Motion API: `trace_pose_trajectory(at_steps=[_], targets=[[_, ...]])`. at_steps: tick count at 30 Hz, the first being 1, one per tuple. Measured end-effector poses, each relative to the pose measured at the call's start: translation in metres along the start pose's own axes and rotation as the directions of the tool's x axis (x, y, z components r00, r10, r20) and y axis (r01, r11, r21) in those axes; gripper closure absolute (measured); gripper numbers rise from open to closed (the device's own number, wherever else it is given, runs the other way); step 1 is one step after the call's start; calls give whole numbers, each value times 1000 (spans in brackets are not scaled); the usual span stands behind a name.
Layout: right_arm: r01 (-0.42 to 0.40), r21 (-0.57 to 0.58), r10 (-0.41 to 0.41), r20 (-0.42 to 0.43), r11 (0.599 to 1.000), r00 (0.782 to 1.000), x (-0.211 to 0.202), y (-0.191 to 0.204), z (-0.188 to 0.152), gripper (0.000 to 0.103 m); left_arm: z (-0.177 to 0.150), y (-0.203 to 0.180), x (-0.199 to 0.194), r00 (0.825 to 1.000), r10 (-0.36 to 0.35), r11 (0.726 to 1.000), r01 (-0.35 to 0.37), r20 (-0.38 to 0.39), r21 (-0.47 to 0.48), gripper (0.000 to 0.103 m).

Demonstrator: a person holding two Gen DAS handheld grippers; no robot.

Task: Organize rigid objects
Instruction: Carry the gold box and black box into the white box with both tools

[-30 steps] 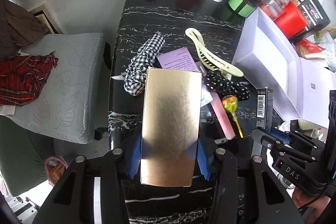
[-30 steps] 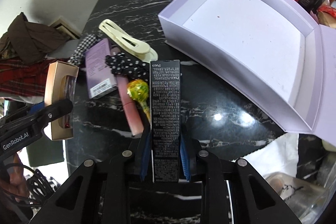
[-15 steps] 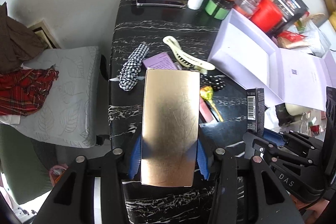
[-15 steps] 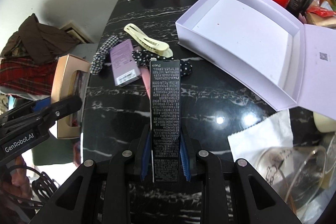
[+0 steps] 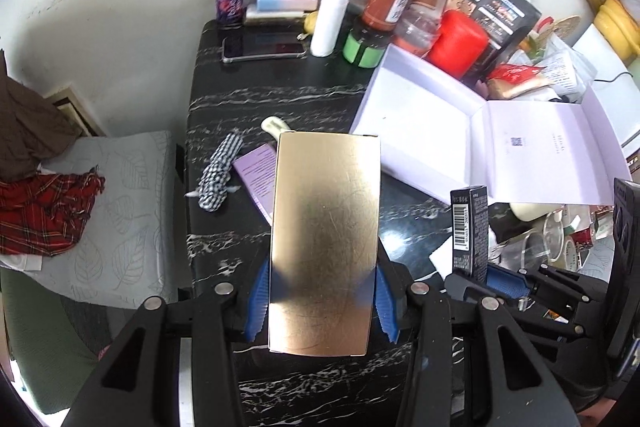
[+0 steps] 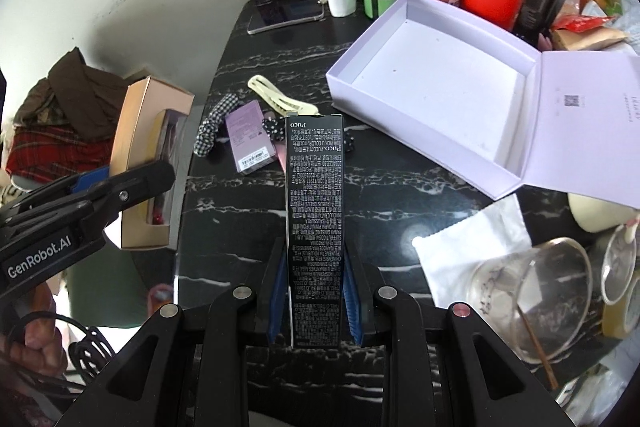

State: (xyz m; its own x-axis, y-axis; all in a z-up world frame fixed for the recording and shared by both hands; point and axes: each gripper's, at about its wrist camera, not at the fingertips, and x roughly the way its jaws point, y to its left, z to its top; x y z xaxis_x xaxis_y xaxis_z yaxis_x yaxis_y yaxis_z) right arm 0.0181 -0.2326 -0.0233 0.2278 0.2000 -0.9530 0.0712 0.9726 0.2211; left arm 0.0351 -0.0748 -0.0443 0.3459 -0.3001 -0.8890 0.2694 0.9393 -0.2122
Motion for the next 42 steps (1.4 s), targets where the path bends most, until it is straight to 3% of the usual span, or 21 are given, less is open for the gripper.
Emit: trace_pose_trajectory(at_steps=[14,23,42], targets=[[12,18,-12,31,1000,999,-35,-30,27,78,27,-47,3,999,-35,998,34,16,54,59],[30,30,-31,51,999,998,-39,-65,57,78,66,-83,22,998,-52,994,50,27,96,59],[60,143,-67,42,988,997,-3,-163,131,78,150,-147,124,996,-82,982,88,-43,167,59]])
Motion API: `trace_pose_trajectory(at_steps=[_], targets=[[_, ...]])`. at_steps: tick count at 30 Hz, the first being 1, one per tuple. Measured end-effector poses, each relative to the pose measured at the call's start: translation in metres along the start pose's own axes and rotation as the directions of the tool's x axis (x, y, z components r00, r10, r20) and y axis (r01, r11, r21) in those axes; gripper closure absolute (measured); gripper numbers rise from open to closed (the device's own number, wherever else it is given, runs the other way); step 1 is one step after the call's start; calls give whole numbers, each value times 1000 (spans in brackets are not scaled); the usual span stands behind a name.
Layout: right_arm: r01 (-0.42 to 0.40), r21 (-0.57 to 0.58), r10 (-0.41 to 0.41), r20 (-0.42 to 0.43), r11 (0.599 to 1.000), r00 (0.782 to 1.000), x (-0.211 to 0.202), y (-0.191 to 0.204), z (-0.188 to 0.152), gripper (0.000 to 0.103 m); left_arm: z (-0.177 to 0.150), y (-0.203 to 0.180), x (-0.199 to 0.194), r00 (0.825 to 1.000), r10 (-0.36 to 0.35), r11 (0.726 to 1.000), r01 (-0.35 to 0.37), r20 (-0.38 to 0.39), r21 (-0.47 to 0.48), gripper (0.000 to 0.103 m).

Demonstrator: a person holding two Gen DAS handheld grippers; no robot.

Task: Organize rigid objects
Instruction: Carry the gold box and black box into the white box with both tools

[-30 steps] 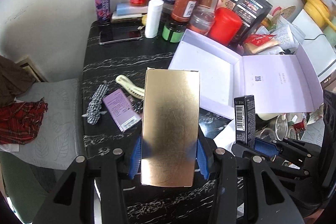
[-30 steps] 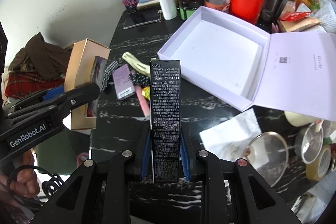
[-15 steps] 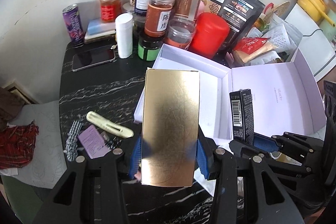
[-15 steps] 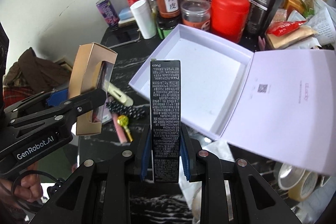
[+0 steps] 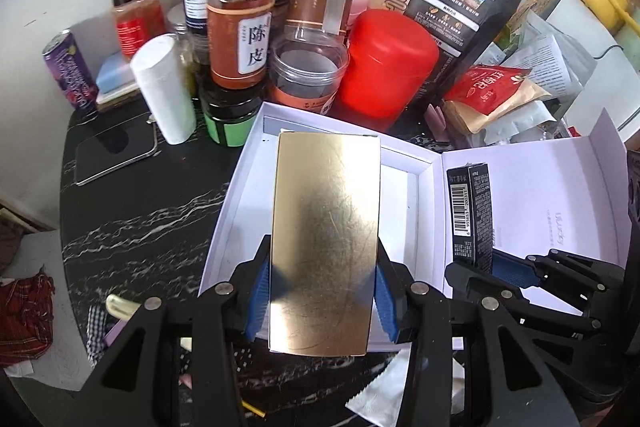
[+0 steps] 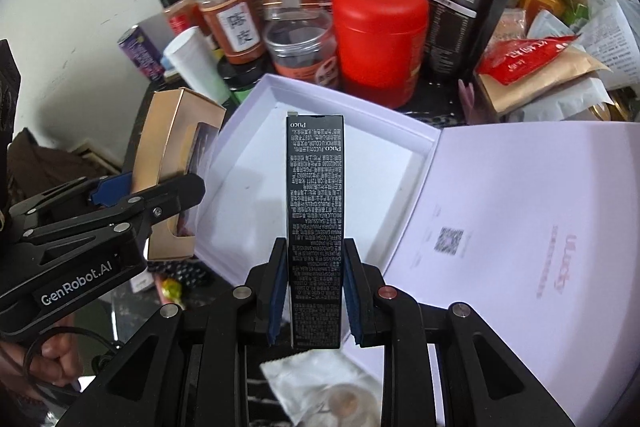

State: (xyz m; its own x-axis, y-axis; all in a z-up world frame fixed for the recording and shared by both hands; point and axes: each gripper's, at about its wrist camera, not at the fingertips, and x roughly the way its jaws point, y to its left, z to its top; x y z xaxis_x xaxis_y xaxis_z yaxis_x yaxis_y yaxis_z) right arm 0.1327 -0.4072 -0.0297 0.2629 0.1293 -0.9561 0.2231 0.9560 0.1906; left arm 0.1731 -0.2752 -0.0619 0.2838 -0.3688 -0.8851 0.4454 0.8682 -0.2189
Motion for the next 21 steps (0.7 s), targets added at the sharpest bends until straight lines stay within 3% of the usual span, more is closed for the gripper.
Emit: trace_pose_trajectory(at_steps=[12,21], targets=[[44,53,-44,1,998,999,49,-35,26,78,30,-3,69,997,6,1000,-5,-77,19,59],[110,77,-109,-9,991,994,72,-44,43,78,43,-2,98,994,50,998,-46,-98,46,59]])
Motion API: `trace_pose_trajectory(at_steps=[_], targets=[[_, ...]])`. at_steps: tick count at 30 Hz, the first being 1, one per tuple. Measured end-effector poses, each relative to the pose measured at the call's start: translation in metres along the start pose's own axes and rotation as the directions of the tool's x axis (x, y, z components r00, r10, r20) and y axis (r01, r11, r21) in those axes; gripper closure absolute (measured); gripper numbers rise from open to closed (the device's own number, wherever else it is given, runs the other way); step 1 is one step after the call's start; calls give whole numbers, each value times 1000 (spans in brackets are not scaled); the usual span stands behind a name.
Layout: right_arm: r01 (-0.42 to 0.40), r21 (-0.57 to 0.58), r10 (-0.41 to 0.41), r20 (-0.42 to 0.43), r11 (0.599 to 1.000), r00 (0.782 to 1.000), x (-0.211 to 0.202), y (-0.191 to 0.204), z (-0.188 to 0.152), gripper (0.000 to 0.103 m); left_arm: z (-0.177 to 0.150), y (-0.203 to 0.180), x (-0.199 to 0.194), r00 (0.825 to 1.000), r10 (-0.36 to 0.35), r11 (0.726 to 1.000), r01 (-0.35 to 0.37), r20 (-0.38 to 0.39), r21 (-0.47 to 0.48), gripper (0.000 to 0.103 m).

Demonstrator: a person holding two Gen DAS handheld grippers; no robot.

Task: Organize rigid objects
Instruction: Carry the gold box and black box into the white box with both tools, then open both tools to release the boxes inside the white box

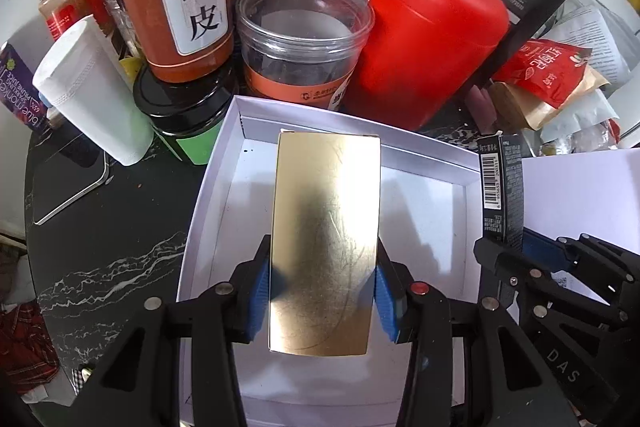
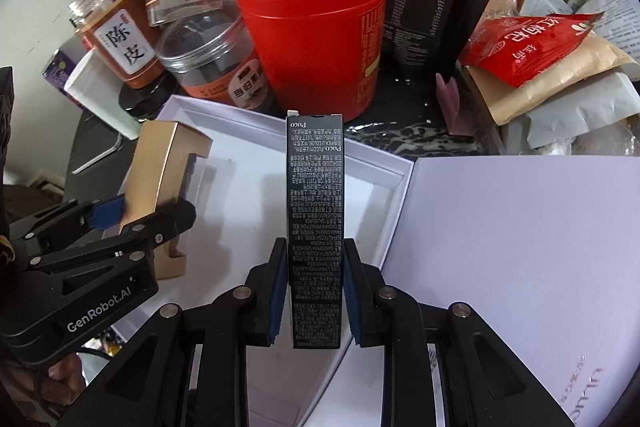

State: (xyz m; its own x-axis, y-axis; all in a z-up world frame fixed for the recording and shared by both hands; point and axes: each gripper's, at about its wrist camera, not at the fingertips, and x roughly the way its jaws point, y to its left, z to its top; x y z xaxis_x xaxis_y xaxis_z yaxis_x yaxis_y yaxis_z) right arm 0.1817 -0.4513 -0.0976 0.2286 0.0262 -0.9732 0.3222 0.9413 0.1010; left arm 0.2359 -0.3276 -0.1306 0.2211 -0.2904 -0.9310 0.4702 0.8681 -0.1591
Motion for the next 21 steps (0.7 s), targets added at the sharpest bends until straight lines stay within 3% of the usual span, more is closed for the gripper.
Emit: trace_pose_trajectory(at_steps=[9,14,19,21], targets=[[46,9,-46,-4,999,999,19,-3,5,78,7,-4,20,999,38,998,-38,-3,48,59],[70,2,-70,-14,998,997,24,-1,3,77,13,-5,30,999,40,999,-39,-28,30,58],[81,-4,-81,-10,997,997,22,5,1,61,15,-4,25,998,60,998,-60,-32,17,58],[87,-3,-87,-9,996,996,18,6,0,60,15,-5,19,997,74,997,-74,-23,19,58]])
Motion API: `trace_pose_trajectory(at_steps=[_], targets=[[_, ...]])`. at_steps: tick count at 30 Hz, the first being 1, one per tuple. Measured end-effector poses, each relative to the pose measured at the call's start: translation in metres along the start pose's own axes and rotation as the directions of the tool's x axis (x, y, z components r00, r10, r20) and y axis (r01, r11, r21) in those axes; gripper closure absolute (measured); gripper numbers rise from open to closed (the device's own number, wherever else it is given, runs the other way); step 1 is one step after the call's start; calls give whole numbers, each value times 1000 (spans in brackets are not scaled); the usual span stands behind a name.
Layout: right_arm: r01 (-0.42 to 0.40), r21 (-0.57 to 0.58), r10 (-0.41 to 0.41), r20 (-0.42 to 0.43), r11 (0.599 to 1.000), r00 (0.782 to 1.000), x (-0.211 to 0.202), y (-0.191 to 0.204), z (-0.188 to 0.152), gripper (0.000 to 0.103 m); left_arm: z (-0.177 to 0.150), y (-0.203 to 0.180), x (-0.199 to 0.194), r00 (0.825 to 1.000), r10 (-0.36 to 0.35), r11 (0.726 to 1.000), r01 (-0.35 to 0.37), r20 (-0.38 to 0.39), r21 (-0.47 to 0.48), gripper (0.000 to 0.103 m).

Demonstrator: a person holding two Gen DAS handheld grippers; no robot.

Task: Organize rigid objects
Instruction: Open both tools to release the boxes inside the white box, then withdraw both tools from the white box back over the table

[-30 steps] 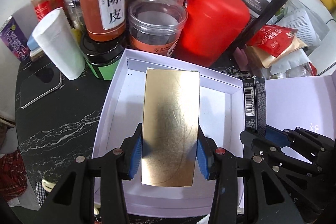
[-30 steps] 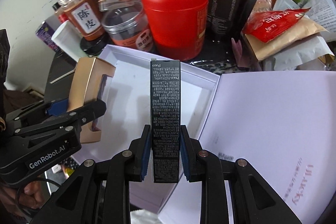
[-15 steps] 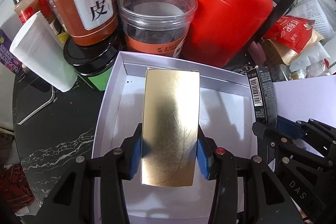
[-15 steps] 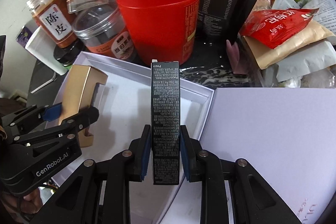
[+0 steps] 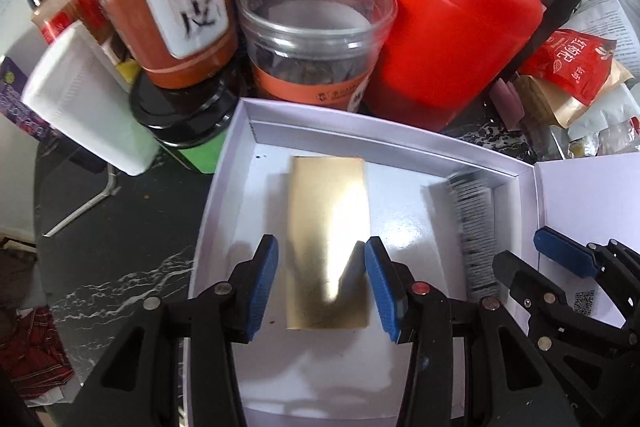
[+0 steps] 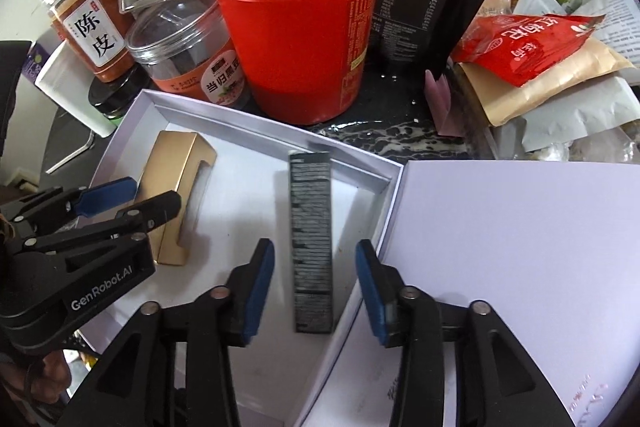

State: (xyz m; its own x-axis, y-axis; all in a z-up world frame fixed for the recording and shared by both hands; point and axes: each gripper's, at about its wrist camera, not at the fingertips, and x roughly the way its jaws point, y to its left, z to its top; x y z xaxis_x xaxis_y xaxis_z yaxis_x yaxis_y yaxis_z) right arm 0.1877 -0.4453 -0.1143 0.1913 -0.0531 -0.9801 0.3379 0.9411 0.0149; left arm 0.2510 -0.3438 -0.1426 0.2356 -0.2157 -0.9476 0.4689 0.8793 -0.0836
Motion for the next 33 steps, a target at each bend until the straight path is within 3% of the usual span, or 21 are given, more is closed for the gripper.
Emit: trace_pose_trajectory(at_steps=[15,33], targets=[[2,10,-3,76,1000,997,-68,7,-5,60,-13,17,-86,996,-19,1000,21,90,-19,58],[1,-30,5,214,1000,977,-161,43,-32,60,-56,41,-191,972,-9,999,21,237,-49,58]])
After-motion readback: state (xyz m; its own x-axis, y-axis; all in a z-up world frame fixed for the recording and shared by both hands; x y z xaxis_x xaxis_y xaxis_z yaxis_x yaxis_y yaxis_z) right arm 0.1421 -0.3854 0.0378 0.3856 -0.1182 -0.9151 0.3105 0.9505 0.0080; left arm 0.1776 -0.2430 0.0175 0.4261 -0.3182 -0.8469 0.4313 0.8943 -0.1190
